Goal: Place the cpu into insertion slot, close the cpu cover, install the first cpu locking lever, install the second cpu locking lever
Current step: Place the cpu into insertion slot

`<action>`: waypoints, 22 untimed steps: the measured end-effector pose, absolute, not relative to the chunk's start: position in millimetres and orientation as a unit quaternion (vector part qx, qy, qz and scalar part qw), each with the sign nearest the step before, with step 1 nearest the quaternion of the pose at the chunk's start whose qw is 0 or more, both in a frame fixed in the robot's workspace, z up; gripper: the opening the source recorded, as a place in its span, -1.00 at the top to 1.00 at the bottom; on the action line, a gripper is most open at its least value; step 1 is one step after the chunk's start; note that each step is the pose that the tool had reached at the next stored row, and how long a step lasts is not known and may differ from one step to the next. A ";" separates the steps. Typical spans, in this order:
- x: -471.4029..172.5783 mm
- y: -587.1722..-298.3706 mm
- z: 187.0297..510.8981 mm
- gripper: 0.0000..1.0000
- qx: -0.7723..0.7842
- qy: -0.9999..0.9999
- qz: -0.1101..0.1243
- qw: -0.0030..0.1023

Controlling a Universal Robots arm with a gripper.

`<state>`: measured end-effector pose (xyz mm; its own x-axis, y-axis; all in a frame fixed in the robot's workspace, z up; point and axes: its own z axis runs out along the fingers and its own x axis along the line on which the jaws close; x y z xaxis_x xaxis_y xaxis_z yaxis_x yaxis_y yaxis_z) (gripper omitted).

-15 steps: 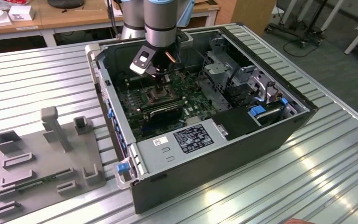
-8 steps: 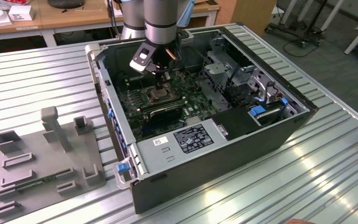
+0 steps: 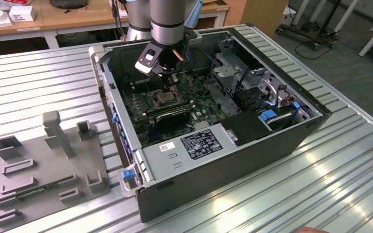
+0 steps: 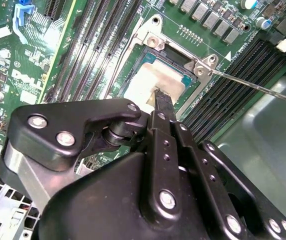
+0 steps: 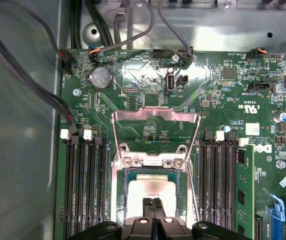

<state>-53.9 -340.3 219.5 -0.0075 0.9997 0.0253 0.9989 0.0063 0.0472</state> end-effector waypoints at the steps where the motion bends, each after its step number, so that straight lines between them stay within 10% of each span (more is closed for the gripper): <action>1: -53.9 -340.4 220.1 0.79 0.704 0.709 0.025 0.008; 22: -53.9 -340.3 229.5 0.79 0.704 0.709 0.026 0.008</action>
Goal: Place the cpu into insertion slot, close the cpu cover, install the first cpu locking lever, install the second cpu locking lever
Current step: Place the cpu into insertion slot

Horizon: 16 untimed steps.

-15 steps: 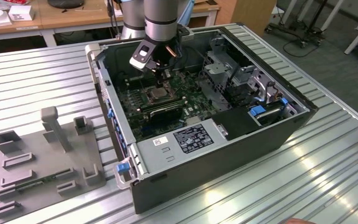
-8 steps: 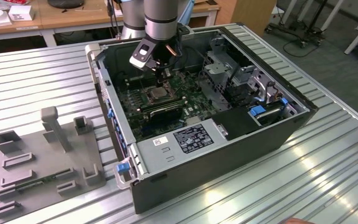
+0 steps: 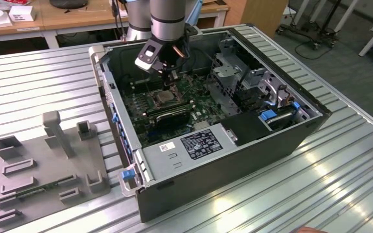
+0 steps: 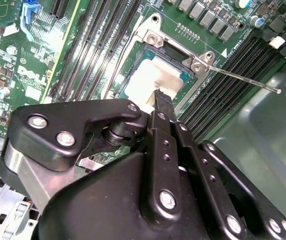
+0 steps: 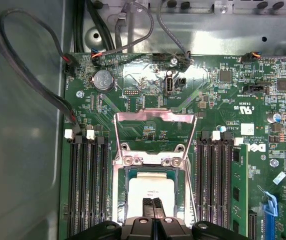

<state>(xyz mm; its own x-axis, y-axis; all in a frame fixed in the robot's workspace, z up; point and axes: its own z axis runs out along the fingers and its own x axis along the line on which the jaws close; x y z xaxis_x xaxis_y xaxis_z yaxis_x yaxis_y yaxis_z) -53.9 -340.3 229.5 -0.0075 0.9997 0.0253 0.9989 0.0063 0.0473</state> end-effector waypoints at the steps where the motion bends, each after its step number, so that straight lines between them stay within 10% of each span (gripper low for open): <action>1: -53.9 -340.3 230.0 0.79 0.704 0.709 0.026 0.008; 16: -53.9 -340.3 237.8 0.79 0.704 0.709 0.026 0.008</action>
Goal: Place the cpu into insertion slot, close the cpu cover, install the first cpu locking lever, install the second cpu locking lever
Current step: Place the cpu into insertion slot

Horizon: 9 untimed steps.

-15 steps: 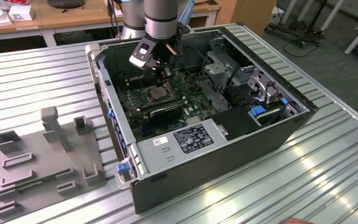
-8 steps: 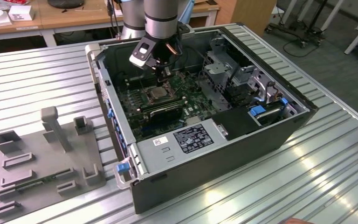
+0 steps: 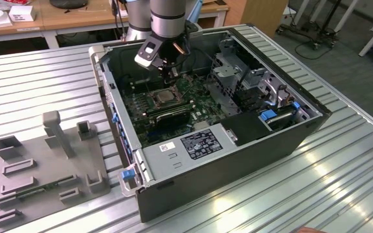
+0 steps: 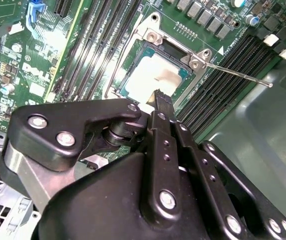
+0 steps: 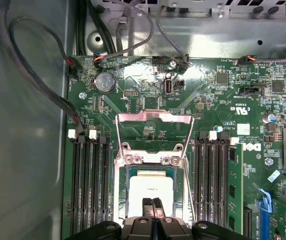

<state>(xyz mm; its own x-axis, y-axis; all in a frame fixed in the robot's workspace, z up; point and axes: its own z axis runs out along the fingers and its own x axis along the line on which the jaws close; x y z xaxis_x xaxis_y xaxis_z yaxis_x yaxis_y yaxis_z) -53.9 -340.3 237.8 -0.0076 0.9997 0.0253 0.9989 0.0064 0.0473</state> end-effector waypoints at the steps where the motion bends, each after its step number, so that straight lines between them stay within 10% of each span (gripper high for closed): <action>1: -53.9 -340.3 238.0 0.79 0.704 0.709 0.026 0.008; 9: -53.9 -340.3 238.4 0.79 0.704 0.709 0.026 0.008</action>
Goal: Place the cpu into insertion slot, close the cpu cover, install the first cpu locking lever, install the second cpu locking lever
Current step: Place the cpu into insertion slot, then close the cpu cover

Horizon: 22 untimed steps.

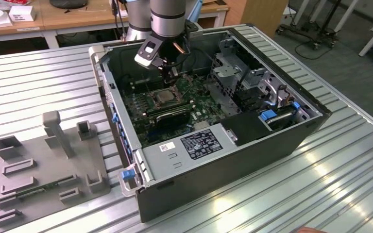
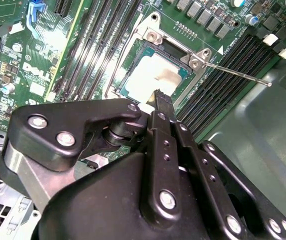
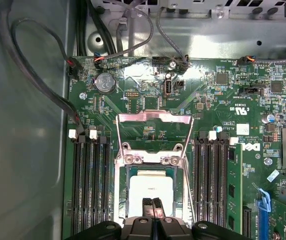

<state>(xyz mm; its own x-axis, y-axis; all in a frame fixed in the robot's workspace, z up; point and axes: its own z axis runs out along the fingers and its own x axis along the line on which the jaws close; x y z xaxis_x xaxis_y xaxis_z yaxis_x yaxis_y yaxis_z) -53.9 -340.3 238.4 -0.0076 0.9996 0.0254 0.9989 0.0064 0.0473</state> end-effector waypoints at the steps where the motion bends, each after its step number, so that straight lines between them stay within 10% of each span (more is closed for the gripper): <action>1: -53.9 -340.3 238.4 0.79 0.704 0.709 0.026 0.008; 22: -53.9 -340.3 245.9 0.79 0.704 0.709 0.026 0.008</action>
<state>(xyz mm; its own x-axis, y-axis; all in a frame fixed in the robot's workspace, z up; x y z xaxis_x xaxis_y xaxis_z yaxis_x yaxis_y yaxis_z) -53.9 -340.3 245.9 -0.0075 0.9997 0.0253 0.9989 0.0063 0.0473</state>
